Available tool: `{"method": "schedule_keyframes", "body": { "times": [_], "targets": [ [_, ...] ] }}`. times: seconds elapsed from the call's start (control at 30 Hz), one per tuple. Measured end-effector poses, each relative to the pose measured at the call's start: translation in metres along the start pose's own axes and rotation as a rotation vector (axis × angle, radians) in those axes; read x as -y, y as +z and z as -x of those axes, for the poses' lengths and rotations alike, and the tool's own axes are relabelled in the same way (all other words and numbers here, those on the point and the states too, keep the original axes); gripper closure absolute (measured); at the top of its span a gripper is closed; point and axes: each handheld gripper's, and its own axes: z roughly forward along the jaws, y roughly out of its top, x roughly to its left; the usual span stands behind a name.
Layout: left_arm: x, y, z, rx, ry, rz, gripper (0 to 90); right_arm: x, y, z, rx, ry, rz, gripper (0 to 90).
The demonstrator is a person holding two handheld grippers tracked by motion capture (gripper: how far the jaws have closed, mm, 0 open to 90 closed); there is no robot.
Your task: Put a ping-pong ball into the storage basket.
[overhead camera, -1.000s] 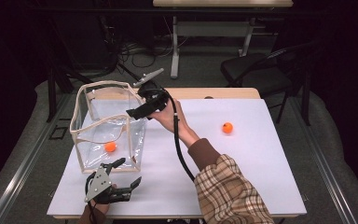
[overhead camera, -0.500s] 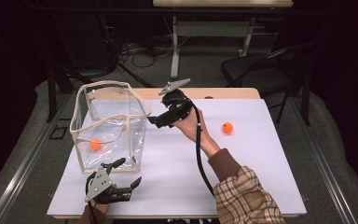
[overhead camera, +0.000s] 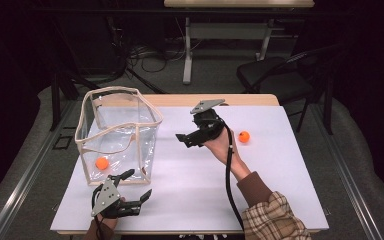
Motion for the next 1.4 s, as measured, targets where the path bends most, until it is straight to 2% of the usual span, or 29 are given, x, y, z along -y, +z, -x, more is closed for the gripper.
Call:
{"method": "schedule_keyframes", "body": {
  "times": [0.4,0.63,0.8,0.97,1.17,1.37,1.4],
  "targets": [
    [0.000,-0.001,0.000,-0.005,0.002,0.001,15.5,0.044,-0.013,0.004,0.029,0.016,-0.014,4.6],
    [0.000,-0.002,0.000,-0.006,0.000,0.002,15.6,0.067,-0.022,0.009,0.046,0.048,-0.009,4.1],
    [0.000,-0.002,0.000,-0.006,0.001,0.004,15.6,0.083,-0.027,0.009,0.068,0.051,-0.031,1.8],
    [0.000,-0.002,0.001,-0.007,0.004,0.005,15.6,0.097,-0.033,0.011,0.078,0.067,-0.029,0.8],
    [0.000,-0.003,0.000,-0.004,0.006,0.004,15.6,0.111,-0.040,0.012,0.092,0.081,-0.050,0.0],
    [0.000,-0.003,0.000,-0.004,0.007,0.005,15.6,0.123,-0.050,0.014,0.097,0.115,-0.028,0.0],
    [0.000,-0.003,0.000,-0.005,0.006,0.005,15.6,0.124,-0.051,0.014,0.103,0.108,-0.030,0.0]
  ]
}}
